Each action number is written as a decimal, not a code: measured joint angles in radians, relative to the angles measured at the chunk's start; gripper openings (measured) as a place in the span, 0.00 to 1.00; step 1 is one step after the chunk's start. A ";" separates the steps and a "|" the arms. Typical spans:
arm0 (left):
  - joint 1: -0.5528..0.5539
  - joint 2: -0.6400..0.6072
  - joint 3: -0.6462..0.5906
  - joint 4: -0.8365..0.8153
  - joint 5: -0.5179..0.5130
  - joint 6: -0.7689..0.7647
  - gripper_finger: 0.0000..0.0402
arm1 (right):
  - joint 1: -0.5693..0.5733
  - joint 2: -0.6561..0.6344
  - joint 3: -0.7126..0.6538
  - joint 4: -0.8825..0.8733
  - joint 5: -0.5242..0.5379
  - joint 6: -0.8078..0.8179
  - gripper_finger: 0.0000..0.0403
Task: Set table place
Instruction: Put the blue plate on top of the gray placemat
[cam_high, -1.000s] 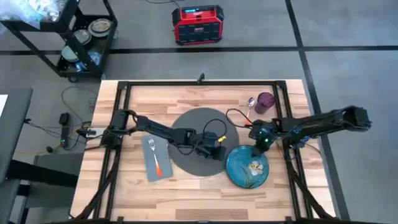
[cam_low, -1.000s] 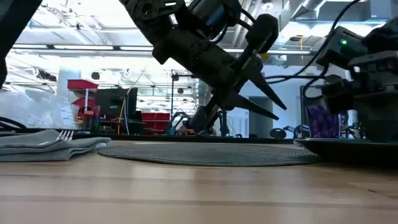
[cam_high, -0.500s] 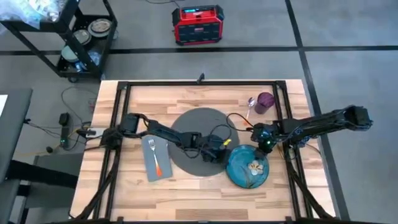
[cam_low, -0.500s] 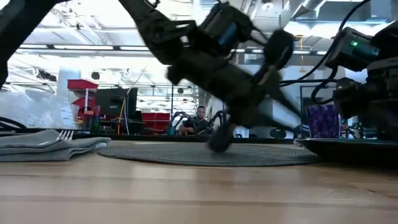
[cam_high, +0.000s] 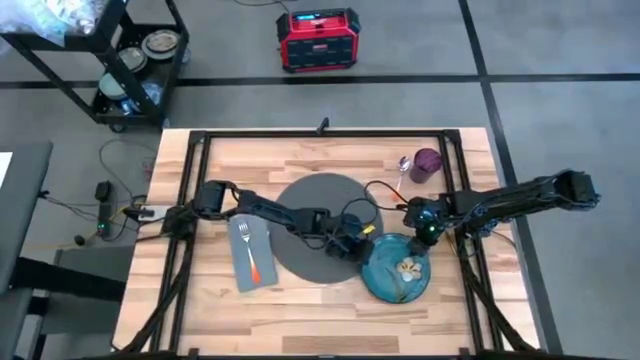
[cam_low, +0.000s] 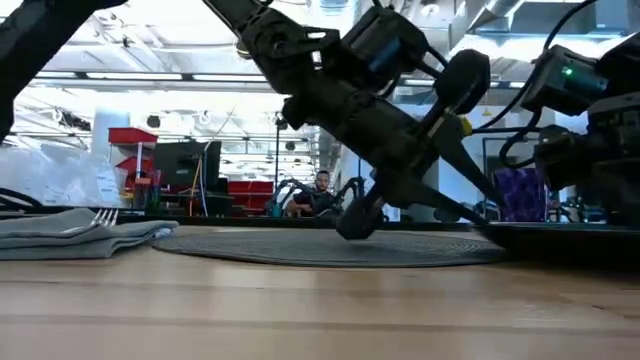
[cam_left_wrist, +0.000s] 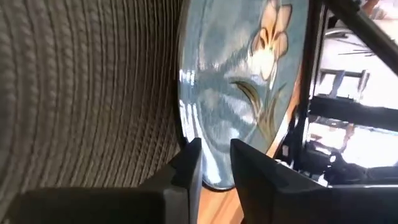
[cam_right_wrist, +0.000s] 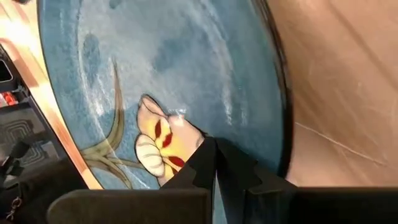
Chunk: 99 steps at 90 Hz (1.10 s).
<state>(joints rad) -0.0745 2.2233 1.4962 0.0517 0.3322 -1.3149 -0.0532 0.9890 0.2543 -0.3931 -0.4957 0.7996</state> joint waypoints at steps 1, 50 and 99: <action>0.001 -0.002 0.000 -0.002 0.000 0.000 0.20 | 0.000 0.000 0.000 0.000 0.000 0.000 0.00; 0.007 -0.031 -0.003 -0.156 -0.007 0.051 0.37 | 0.000 -0.001 -0.034 0.042 -0.027 0.004 0.00; 0.007 -0.029 -0.001 -0.120 -0.061 0.056 0.37 | -0.028 0.088 -0.034 0.122 -0.081 -0.013 0.00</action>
<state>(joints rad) -0.0670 2.1942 1.4948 -0.0685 0.2714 -1.2591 -0.0814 1.0766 0.2199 -0.2715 -0.5771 0.7868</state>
